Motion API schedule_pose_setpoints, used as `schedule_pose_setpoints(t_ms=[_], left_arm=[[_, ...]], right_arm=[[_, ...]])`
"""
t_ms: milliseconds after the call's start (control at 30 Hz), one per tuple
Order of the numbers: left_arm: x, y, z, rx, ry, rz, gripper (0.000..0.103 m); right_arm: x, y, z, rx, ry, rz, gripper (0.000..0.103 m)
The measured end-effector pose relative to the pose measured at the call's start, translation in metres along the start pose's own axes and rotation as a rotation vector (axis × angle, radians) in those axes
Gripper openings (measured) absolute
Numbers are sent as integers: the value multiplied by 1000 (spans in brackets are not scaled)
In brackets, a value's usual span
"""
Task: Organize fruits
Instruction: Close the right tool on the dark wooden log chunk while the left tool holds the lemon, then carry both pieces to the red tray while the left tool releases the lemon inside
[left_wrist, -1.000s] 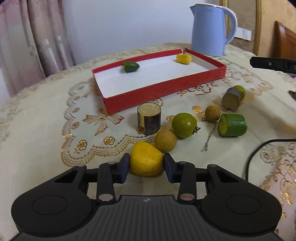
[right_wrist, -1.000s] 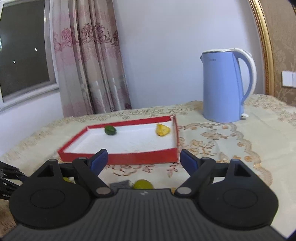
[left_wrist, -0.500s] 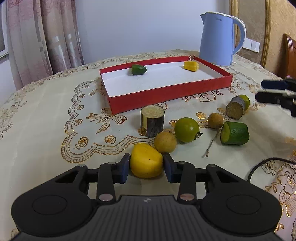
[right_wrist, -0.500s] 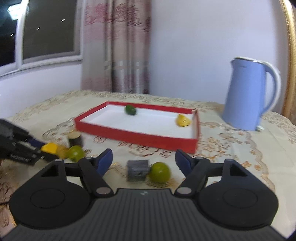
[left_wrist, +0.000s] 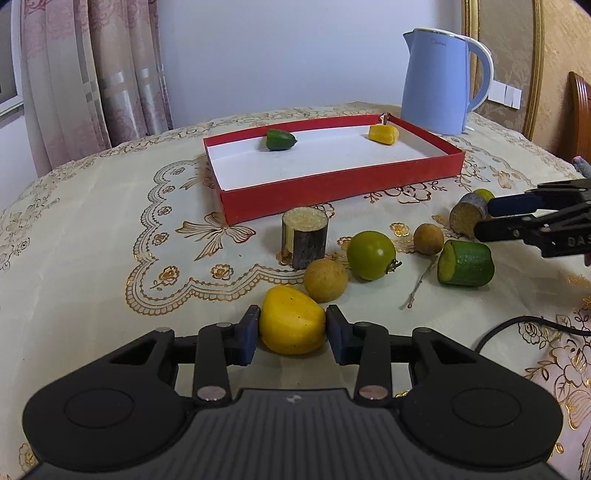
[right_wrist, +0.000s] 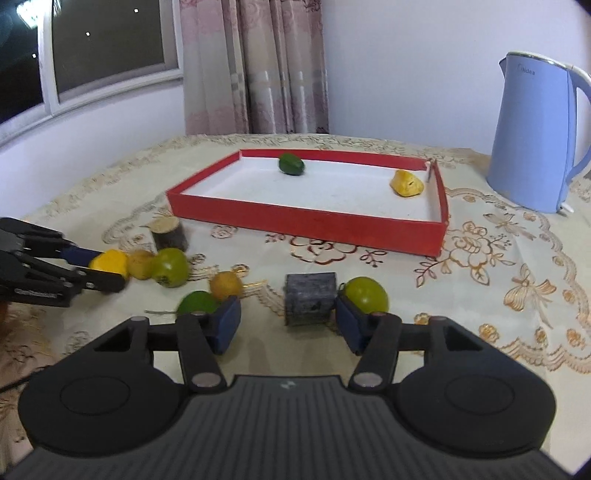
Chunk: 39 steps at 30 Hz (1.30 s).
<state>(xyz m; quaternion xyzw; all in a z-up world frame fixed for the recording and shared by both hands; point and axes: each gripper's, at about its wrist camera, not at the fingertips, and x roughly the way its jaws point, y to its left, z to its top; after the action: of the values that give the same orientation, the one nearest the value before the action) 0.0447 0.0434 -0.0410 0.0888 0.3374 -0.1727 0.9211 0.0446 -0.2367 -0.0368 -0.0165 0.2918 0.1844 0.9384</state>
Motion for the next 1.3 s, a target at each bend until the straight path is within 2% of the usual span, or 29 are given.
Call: schedule_pose_setpoints(t_ms=[233,300,467,633,767,867,1033,1300], left_arm=[[0,-1,-1,6,-4,6,37],[0,-1,-1,3,-5,6,37],[0,-1,-1,6,-9,10,37],[0,0,-2,-2,-10,7,38],[0,-1,-1,-3,-11,7,38],[-1,0,-3,-3,-13,6,38],[-1,0,-3,-4,-14,5,38],[-1,-1,-3,5,-18,11,38]], right_arm=[[13,4,11,-50,8,-6,48],[13,10,10,-88,15,-38,43],[8,11,7,-114,33,-50,42],[1,4,8,-45,27,72,42],[16,4,8,-56,50,-9,42],[17,5,6,-65,52,-15,42],[21,2,6,-62,57,-28,33],[22,3,6,-69,57,-35,33]])
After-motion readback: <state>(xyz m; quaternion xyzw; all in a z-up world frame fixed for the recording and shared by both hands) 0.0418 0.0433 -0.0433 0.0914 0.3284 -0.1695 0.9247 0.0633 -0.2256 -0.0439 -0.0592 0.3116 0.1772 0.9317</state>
